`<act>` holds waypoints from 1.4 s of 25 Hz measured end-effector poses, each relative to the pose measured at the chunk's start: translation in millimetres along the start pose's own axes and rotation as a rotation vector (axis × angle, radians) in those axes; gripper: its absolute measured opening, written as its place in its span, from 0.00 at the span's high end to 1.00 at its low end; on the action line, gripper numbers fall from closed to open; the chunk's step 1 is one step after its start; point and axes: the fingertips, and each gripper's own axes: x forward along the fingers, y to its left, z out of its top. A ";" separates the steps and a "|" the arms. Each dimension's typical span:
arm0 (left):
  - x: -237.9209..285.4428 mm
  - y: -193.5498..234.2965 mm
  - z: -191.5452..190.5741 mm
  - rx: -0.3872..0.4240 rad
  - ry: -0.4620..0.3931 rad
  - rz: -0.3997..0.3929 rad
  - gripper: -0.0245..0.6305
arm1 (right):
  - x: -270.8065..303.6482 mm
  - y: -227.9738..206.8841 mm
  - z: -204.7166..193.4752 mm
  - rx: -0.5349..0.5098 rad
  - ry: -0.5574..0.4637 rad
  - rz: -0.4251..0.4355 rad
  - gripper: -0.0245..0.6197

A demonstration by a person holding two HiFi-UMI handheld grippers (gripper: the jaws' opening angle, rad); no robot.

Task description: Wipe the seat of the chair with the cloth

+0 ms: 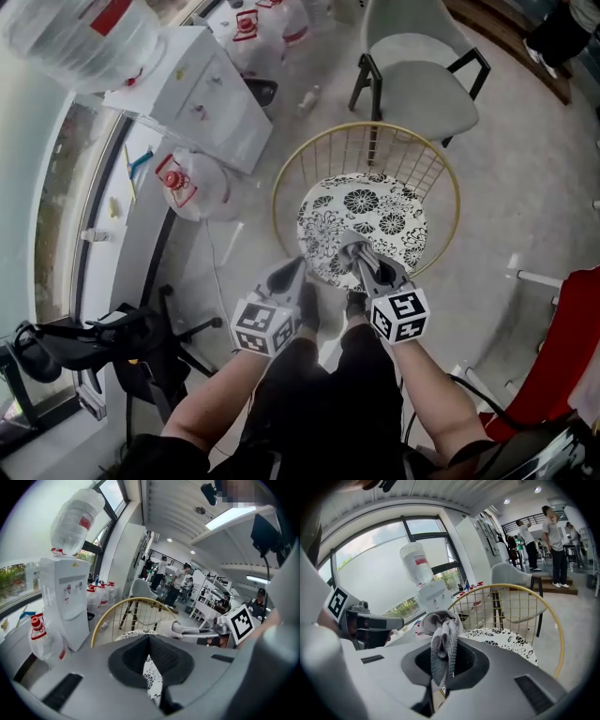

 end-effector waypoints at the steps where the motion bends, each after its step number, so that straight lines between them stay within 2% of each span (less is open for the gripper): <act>1: 3.7 3.5 -9.7 -0.008 0.016 0.006 0.95 | 6.3 0.6 -11.7 0.001 0.019 0.006 0.93; 9: 31.9 28.9 -81.6 -0.024 0.141 0.044 0.95 | 57.5 6.9 -105.8 0.003 0.191 0.039 0.93; 13: 33.8 34.0 -110.9 -0.010 0.207 0.038 0.95 | 74.5 16.3 -150.9 0.037 0.264 0.039 0.93; 17: 37.8 40.3 -132.3 -0.023 0.237 0.031 0.95 | 91.8 25.3 -184.8 0.039 0.325 0.046 0.93; 25: 39.2 49.8 -164.8 -0.043 0.304 0.036 0.95 | 119.6 26.7 -231.0 0.020 0.389 0.059 0.93; 31: 47.9 53.8 -180.9 -0.063 0.336 0.025 0.95 | 126.6 16.2 -251.6 0.058 0.418 0.025 0.93; 35: 54.5 47.5 -185.7 -0.038 0.354 -0.001 0.95 | 125.2 3.9 -259.8 0.081 0.430 -0.006 0.93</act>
